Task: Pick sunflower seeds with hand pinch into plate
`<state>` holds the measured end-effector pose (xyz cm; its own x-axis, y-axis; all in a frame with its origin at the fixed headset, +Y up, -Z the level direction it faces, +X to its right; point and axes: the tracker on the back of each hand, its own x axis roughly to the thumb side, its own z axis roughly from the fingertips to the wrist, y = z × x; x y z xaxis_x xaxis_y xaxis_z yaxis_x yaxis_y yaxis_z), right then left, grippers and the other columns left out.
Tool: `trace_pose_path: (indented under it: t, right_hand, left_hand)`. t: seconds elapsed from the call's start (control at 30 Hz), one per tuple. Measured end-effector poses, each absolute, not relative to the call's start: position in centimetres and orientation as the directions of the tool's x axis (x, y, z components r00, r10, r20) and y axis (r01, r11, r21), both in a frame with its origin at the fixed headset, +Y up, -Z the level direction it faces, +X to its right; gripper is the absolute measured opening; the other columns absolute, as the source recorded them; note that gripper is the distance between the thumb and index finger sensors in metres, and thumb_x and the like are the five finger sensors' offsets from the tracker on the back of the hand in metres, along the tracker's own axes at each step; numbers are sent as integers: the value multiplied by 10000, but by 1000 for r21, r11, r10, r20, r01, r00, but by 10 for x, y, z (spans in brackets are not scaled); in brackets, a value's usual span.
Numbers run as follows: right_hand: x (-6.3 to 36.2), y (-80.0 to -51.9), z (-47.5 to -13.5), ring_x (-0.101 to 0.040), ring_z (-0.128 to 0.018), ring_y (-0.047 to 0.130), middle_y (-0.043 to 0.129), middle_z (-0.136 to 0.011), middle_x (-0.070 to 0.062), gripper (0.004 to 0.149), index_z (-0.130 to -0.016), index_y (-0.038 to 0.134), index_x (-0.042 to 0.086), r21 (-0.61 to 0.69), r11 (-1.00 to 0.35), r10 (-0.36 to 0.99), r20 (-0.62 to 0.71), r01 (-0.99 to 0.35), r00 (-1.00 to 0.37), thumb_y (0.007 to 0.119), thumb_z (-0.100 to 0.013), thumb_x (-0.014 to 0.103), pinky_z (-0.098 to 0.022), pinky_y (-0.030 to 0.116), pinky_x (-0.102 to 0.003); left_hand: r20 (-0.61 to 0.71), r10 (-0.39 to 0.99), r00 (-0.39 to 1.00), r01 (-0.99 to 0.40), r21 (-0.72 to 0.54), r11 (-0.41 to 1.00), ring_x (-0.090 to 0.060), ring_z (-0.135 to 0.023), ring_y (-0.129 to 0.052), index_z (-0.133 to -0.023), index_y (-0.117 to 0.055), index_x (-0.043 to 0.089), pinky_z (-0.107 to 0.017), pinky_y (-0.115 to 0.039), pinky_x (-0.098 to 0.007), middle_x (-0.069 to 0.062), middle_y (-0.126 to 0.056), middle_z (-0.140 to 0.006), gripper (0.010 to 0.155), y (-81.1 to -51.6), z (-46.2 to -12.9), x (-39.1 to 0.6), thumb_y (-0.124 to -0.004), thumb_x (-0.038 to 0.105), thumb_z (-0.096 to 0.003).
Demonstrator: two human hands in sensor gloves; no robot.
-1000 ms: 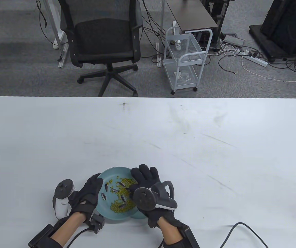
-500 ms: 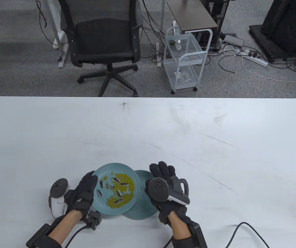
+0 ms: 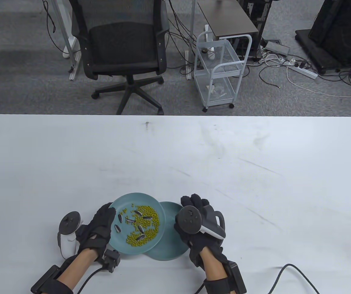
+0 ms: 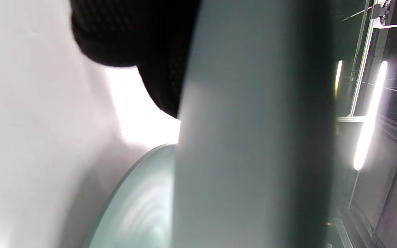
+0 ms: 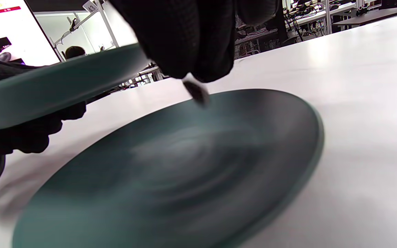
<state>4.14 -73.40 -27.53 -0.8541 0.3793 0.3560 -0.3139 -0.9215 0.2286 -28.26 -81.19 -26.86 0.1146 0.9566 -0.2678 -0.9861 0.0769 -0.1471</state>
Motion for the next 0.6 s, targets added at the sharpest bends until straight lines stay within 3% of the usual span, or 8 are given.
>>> trace_pose_path:
  t: [0.6]
  right_hand:
    - [43,-734,-276,-667,-978,272,413,-1109,-355,355,-808,870,-37,210,-918,392,349,-336,-851,884,-537,192,-639,232,-790]
  left_hand:
    - [-268,957,112,-985,-155,71,-159,-433,-1022,-1040,-506,257,-336,-857,-318,-24,-881,-806,467,-813,-269,-282,-600,446,-623]
